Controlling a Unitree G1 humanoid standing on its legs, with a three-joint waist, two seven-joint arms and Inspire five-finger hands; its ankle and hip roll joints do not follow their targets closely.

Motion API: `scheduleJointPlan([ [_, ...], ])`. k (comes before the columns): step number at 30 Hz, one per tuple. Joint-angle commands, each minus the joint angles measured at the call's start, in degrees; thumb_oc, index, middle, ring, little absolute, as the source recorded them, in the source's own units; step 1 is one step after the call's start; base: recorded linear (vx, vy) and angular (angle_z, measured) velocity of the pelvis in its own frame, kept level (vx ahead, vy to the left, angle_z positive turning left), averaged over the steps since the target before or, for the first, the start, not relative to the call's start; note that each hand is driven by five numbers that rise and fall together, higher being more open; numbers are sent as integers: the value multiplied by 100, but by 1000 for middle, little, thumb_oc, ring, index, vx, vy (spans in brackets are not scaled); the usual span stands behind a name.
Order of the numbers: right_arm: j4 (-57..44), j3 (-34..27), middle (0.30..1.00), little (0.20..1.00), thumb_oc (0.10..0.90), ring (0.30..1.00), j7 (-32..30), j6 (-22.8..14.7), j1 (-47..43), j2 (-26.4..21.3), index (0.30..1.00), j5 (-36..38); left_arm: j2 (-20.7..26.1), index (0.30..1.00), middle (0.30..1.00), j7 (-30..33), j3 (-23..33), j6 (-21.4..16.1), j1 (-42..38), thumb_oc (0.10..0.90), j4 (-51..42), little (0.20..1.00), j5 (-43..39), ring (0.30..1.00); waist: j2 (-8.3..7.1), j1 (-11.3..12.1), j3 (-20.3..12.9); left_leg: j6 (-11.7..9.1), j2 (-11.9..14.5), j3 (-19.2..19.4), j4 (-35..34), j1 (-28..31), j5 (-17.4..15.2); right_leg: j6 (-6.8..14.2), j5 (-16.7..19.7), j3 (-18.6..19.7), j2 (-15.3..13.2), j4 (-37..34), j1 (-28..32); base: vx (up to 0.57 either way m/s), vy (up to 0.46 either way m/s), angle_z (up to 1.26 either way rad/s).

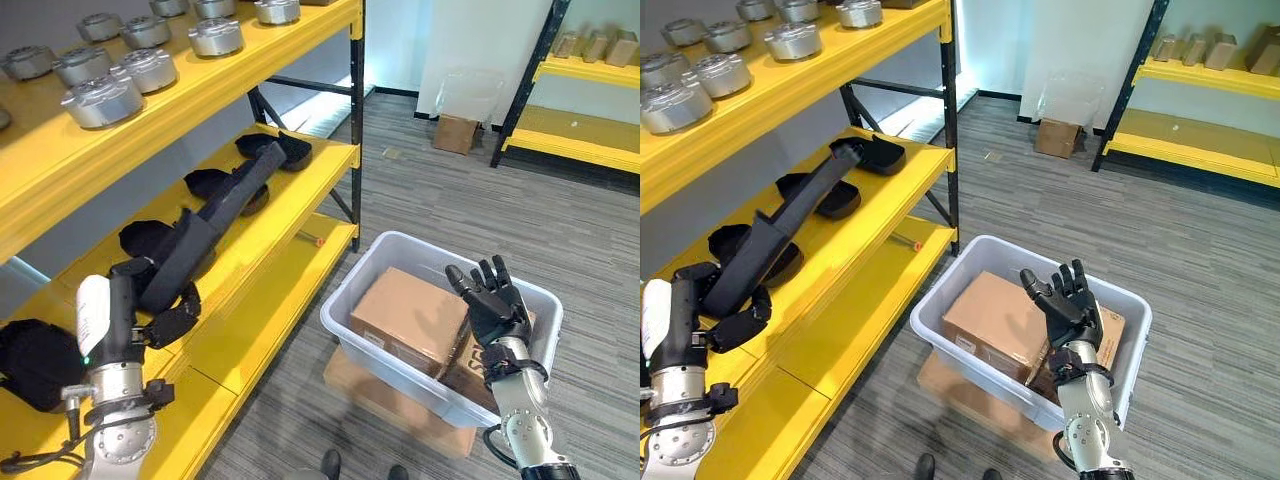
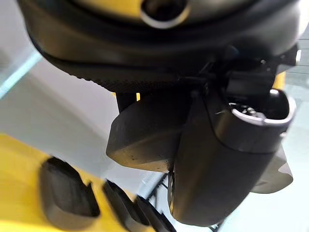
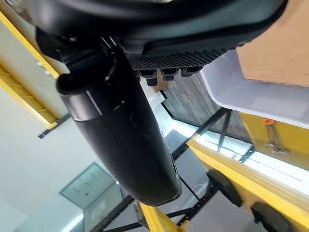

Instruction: Move parts from the plastic box to the shelf.

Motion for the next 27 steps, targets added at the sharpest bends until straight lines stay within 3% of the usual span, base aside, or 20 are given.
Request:
scheduleJointPlan([
  [1,-468,33,1000,1000,900,1000,453,-421,-754,-222,1000,-190,304,300,300,708,773,-478,-559,400,-330,300,-61,300,-201,-32,-62,-245,266,-103,204,-109,-226,156,-195,-281,-339,64,166,-76,-109,25],
  [6,-411,106,1000,1000,900,1000,541,-561,-799,-305,1000,-534,251,300,300,791,898,-328,-429,400,-202,300,-161,300,-175,79,37,-280,257,-200,416,-291,-163,123,-212,-346,-328,88,184,-46,-51,15],
  [16,-342,-63,1000,1000,900,1000,518,-697,-888,-403,1000,-524,237,300,300,999,1050,-350,-203,400,46,300,-128,300,-99,176,204,-295,291,-294,619,-507,89,79,-250,-379,-290,127,149,-37,-43,4],
  [21,-420,-69,1000,1000,900,1000,630,-533,-758,-381,1000,-382,247,300,300,777,1025,-305,-108,400,40,300,-104,300,-51,129,224,-356,396,-259,480,-518,255,108,-237,-411,-323,83,136,-47,-14,13],
  [22,-330,-94,1000,1000,900,1000,663,-589,-746,-395,1000,-382,261,300,300,830,963,-282,-114,400,86,300,-235,300,42,59,253,-387,479,-159,452,-542,362,95,-272,-411,-346,141,102,-88,60,2],
  [25,-363,-183,1000,1000,900,1000,650,-704,-577,-344,1000,-434,254,300,300,671,922,-341,-176,400,78,300,-231,300,69,-92,284,-462,634,466,489,-548,421,128,-278,-692,-411,125,214,-40,33,8],
  [26,-370,-184,1000,1000,900,1000,647,-703,-571,-343,1000,-436,254,300,300,666,923,-340,-175,400,77,300,-233,300,68,-96,287,-462,631,463,488,-541,420,130,-280,-699,-413,120,225,-102,20,51],
  [27,-444,-269,1000,1000,900,1000,548,-780,-418,-364,1000,-429,320,300,300,575,853,-417,-354,400,144,300,-111,300,55,-286,289,-492,728,1224,702,-513,371,167,-284,-1079,-513,176,256,-92,16,84],
])
